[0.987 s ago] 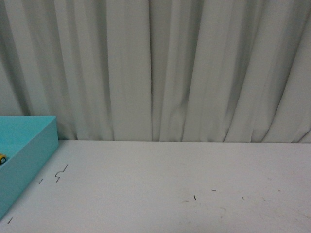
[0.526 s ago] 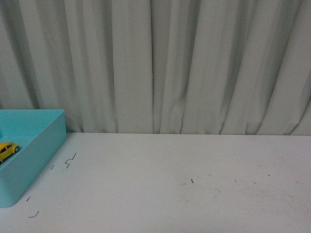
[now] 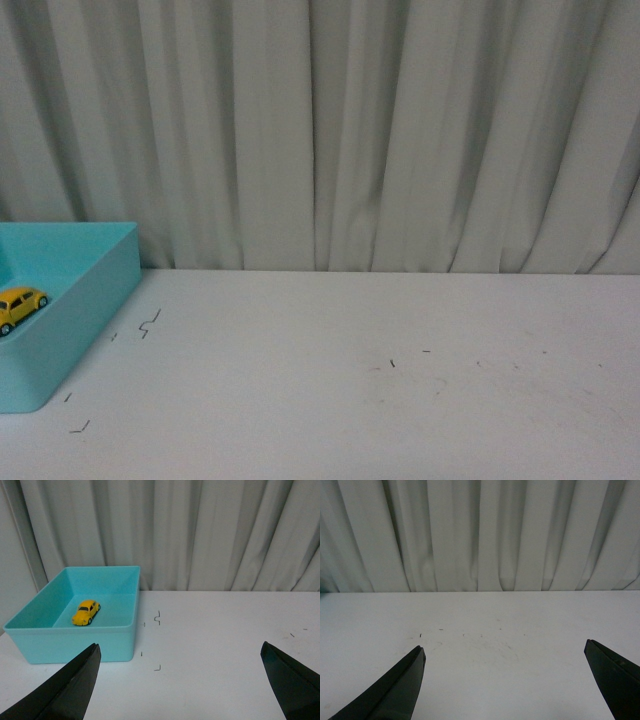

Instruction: Wind up and store yellow beetle toy

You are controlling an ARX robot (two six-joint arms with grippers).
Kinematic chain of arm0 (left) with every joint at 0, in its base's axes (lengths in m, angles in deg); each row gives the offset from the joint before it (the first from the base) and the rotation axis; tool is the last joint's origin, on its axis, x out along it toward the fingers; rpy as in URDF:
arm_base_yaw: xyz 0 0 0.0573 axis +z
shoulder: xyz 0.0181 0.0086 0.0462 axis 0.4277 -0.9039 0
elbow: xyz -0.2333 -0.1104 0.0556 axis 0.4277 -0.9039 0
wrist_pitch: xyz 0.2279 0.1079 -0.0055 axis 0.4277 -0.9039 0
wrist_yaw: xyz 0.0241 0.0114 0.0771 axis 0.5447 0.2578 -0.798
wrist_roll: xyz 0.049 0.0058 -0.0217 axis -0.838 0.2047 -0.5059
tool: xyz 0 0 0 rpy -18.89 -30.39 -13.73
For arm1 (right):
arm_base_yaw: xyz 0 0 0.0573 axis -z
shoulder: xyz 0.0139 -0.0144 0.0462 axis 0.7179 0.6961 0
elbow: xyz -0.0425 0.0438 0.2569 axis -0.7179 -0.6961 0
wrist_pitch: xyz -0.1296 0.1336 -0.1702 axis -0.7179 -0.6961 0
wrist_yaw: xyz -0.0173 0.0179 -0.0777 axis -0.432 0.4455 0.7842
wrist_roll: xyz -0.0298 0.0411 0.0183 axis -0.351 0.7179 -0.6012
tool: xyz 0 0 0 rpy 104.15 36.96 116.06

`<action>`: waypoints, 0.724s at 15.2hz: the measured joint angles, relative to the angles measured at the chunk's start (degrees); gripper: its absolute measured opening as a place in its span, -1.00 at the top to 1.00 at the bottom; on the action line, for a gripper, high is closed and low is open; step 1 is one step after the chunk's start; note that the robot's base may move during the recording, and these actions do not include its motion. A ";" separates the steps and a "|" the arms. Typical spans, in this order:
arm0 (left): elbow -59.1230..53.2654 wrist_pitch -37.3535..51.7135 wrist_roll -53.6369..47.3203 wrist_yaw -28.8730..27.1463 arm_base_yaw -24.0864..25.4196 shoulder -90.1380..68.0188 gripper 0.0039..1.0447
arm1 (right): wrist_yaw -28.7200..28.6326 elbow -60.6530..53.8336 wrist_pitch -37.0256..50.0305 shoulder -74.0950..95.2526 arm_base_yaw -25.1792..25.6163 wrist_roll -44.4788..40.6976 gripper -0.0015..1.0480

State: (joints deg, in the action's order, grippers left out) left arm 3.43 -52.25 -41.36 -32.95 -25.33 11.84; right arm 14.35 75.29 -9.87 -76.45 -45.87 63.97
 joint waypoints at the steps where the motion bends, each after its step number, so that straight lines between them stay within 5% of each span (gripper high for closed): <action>1: 0.00 0.02 0.00 0.00 0.00 0.00 -0.88 | 0.00 0.00 0.00 0.00 0.00 0.00 -0.87; 11: 0.00 0.00 0.00 0.00 0.00 0.00 -0.88 | 0.00 0.00 0.00 0.00 0.00 0.00 -0.87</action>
State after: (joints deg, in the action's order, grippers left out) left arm 3.43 -52.25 -41.36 -32.95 -25.33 11.84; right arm 14.35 75.29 -9.87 -76.45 -45.87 63.97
